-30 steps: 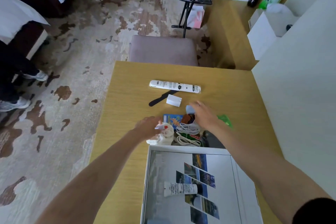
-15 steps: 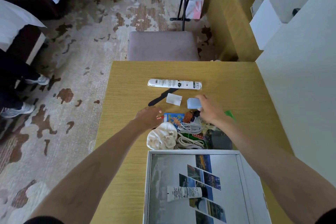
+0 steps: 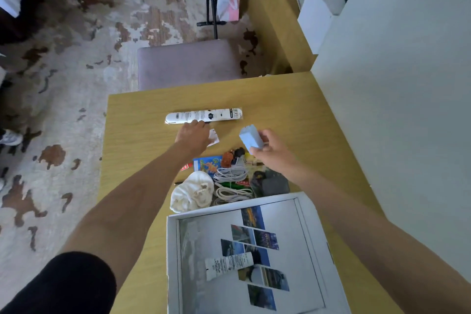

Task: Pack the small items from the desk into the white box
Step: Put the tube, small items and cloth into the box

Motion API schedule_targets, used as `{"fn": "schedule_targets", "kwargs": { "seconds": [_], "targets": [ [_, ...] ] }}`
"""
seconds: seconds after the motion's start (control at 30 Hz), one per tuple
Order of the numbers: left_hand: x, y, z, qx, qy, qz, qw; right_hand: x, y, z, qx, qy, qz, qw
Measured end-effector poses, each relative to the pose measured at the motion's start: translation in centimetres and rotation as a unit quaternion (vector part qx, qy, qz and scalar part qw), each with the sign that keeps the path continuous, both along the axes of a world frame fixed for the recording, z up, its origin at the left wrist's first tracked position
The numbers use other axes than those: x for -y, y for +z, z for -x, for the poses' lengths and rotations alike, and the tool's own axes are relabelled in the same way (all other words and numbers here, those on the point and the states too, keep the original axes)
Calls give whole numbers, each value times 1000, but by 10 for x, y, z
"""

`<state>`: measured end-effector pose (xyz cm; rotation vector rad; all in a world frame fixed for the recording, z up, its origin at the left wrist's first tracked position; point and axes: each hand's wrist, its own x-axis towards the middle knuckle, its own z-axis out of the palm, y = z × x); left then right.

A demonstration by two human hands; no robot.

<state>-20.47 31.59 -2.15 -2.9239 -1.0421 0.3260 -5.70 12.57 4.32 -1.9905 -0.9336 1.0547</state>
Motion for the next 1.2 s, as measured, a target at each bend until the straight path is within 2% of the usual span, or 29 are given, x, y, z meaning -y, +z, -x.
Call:
{"fn": "schedule_targets", "kwargs": {
  "seconds": [0.07,0.13,0.2,0.33,0.4,0.57,0.63,0.7,0.8,0.87,1.03,1.1,1.2],
  "targets": [
    [13,12,7,74,31,61,995,18,14,0,-60,-16,-8,998],
    [35,32,18,205,81,178,959,38,27,-1,-129,-25,-23,991],
    [66,62,30,317,146,299,888,57,38,0,-217,-24,-47,975],
    [161,106,68,460,205,467,726,89,49,9,-353,-10,-90,931],
    [212,114,86,499,249,502,661,103,50,17,-372,9,-102,923],
    [294,108,119,548,356,528,542,141,45,47,-389,75,-39,917],
    [311,103,132,560,382,527,513,156,39,59,-362,119,-2,925],
    [322,99,145,551,401,509,525,169,35,70,-281,188,40,940],
    [327,94,163,544,403,467,569,182,27,87,-146,301,81,939],
    [328,94,175,539,378,457,598,185,19,100,-46,371,92,923],
    [318,98,200,490,310,464,670,184,-4,127,110,456,125,874],
    [312,97,204,471,295,462,691,185,-10,136,139,464,124,866],
    [302,95,208,448,288,476,700,185,-15,143,139,457,119,871]
  ]
}}
